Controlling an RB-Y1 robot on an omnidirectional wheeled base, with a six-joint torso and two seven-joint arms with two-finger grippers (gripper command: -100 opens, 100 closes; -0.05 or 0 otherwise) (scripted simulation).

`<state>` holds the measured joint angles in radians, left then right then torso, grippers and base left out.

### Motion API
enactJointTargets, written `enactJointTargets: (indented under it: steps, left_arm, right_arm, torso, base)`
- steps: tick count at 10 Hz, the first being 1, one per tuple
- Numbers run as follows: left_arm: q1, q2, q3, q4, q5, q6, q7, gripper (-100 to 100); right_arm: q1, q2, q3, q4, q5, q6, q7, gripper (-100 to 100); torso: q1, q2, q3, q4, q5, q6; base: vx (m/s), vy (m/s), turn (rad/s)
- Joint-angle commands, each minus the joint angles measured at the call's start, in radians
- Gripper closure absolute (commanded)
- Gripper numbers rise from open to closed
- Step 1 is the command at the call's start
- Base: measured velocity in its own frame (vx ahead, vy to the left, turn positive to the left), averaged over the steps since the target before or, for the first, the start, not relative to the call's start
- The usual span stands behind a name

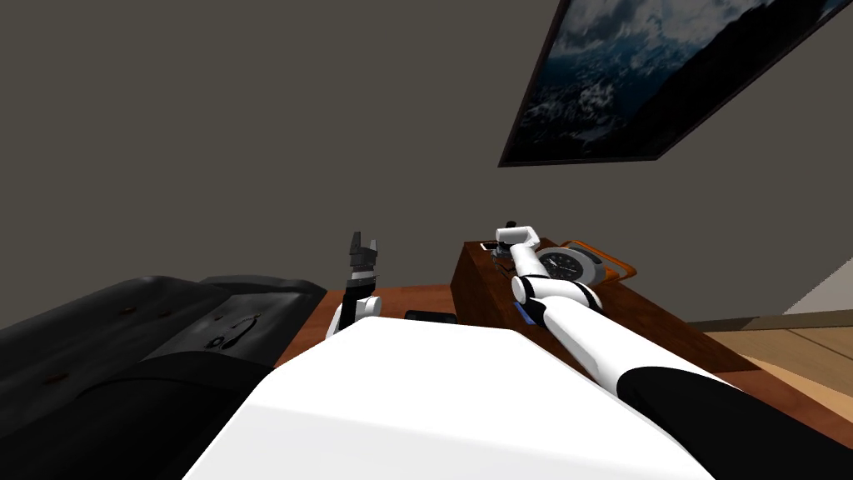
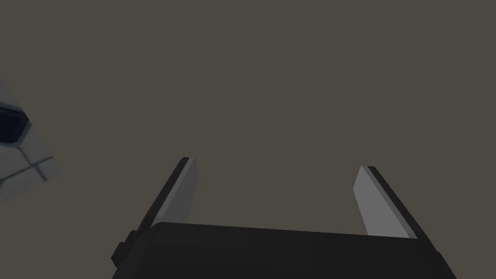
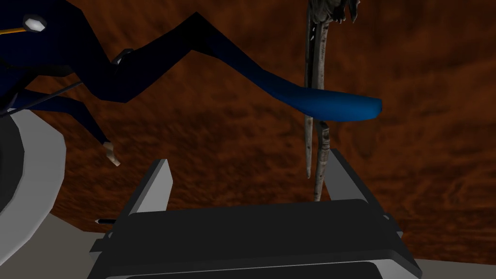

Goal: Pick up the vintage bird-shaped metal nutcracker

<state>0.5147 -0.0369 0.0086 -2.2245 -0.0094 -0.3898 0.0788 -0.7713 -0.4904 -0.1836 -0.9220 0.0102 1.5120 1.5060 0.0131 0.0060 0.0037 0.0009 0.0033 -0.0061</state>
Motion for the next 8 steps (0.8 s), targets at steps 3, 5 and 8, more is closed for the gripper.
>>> enactJointTargets:
  steps: [3,5,8]
  left_arm:
    - [0.000,0.000,0.000,0.000,0.000,0.000,0.000,0]
    - [0.000,0.000,0.000,0.000,0.000,0.000,0.000,0]
    - [0.000,0.000,0.000,0.000,0.000,0.000,0.000,0]
  right_arm:
    - [0.046,-0.047,0.070,-0.044,-0.099,0.009,-0.039,-100]
    - [0.090,-0.088,0.126,-0.089,-0.159,0.020,-0.071,-100]
    - [0.135,-0.129,0.181,-0.135,-0.241,0.031,-0.104,-100]
  torso:
    - [0.000,0.000,0.000,0.000,0.000,0.000]
    - [0.000,0.000,0.000,0.000,0.000,0.000]
    - [0.000,0.000,0.000,0.000,0.000,0.000]
  base:
    - [0.014,0.000,0.048]
    - [0.018,-0.001,0.066]
    - [0.015,-0.003,0.050]
